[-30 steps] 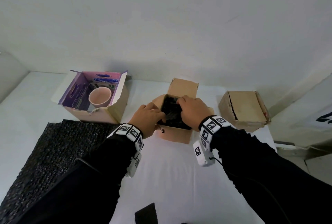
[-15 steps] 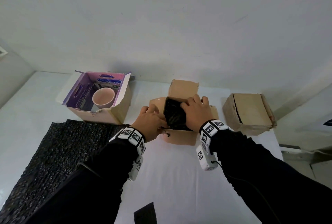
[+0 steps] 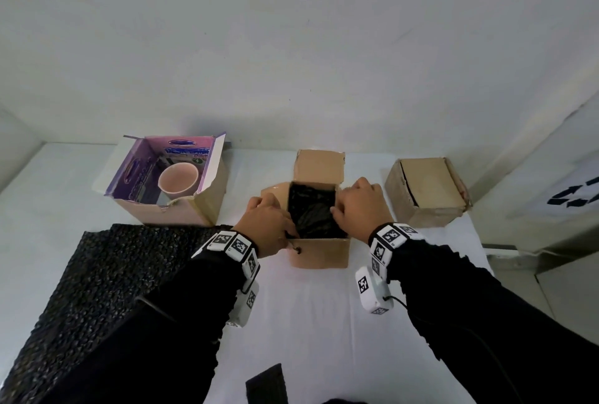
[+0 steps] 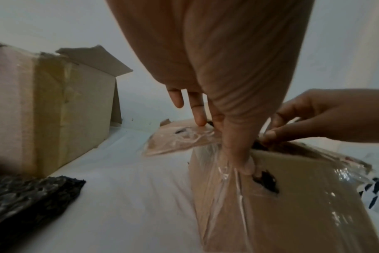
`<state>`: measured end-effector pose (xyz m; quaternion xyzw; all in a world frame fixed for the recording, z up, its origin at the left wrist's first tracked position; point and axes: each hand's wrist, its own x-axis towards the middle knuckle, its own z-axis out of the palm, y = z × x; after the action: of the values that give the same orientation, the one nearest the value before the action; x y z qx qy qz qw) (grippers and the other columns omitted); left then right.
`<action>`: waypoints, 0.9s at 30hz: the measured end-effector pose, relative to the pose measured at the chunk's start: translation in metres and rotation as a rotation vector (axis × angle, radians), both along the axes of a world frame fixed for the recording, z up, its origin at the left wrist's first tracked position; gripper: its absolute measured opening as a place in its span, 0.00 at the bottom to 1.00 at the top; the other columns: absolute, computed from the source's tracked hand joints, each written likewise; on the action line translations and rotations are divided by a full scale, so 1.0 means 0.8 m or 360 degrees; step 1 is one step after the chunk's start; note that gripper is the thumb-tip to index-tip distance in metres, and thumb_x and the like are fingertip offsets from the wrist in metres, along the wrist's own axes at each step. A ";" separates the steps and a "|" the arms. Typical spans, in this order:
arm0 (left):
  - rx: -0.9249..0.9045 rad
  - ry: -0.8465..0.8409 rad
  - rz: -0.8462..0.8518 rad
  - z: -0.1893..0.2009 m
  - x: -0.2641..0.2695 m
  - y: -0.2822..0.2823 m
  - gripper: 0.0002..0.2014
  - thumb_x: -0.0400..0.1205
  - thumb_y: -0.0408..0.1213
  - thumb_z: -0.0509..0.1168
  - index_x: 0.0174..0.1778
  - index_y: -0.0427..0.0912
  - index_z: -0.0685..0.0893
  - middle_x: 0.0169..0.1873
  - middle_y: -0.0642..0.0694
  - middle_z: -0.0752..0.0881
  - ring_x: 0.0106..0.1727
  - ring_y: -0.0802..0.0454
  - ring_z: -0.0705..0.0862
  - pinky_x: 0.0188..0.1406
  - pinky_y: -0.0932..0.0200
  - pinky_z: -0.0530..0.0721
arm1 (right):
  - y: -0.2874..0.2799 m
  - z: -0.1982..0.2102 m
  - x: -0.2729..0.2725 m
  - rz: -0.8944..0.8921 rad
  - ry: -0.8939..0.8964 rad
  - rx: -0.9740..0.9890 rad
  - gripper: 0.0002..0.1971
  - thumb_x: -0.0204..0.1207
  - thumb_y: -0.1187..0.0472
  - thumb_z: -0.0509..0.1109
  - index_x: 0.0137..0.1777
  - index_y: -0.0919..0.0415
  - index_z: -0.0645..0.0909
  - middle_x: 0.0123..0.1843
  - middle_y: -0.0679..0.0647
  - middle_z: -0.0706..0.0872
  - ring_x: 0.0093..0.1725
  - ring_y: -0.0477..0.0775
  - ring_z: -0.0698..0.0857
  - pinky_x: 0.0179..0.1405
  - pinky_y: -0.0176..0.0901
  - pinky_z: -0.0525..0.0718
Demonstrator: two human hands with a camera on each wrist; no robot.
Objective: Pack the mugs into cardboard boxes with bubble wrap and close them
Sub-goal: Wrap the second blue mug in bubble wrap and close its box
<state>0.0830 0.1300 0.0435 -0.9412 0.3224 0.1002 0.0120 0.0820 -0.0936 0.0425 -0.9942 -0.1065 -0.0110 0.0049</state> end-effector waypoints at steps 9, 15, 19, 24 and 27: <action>-0.0782 -0.0025 0.1070 -0.018 -0.020 0.018 0.37 0.77 0.63 0.62 0.76 0.45 0.64 0.67 0.38 0.78 0.65 0.35 0.78 0.61 0.41 0.78 | -0.046 -0.018 -0.037 -0.1126 0.0325 0.1298 0.35 0.72 0.46 0.74 0.74 0.61 0.68 0.70 0.60 0.78 0.68 0.62 0.79 0.65 0.51 0.78; -0.1532 0.0167 0.0626 0.007 -0.031 -0.012 0.29 0.82 0.59 0.58 0.75 0.48 0.65 0.55 0.54 0.85 0.50 0.61 0.84 0.47 0.59 0.83 | -0.033 0.001 -0.047 -0.1029 -0.0173 0.1671 0.19 0.72 0.63 0.73 0.61 0.57 0.74 0.41 0.50 0.82 0.39 0.46 0.82 0.40 0.41 0.80; -0.0816 0.0194 0.0284 -0.009 -0.031 -0.022 0.30 0.75 0.53 0.55 0.74 0.46 0.72 0.63 0.44 0.83 0.64 0.47 0.78 0.63 0.51 0.77 | 0.000 0.010 -0.056 -0.0856 -0.0262 0.1825 0.13 0.76 0.55 0.73 0.57 0.55 0.77 0.41 0.46 0.83 0.39 0.42 0.81 0.38 0.35 0.78; -0.0591 0.0126 -0.0052 -0.020 -0.033 -0.008 0.36 0.65 0.31 0.65 0.74 0.41 0.73 0.74 0.45 0.74 0.75 0.45 0.70 0.74 0.54 0.70 | 0.017 -0.019 -0.064 -0.0313 -0.0148 0.1501 0.15 0.83 0.48 0.58 0.59 0.54 0.81 0.55 0.48 0.86 0.55 0.48 0.82 0.54 0.44 0.81; -0.0443 -0.0061 -0.0172 -0.028 -0.033 0.009 0.37 0.63 0.24 0.68 0.71 0.44 0.76 0.76 0.45 0.72 0.75 0.44 0.70 0.69 0.48 0.77 | 0.008 -0.038 -0.070 0.0015 -0.0142 0.0947 0.16 0.76 0.62 0.58 0.60 0.54 0.82 0.59 0.48 0.86 0.61 0.55 0.78 0.56 0.52 0.77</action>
<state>0.0563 0.1374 0.0212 -0.9168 0.3831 0.0358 -0.1072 0.0257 -0.0873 0.0124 -0.9471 -0.1035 -0.0853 0.2915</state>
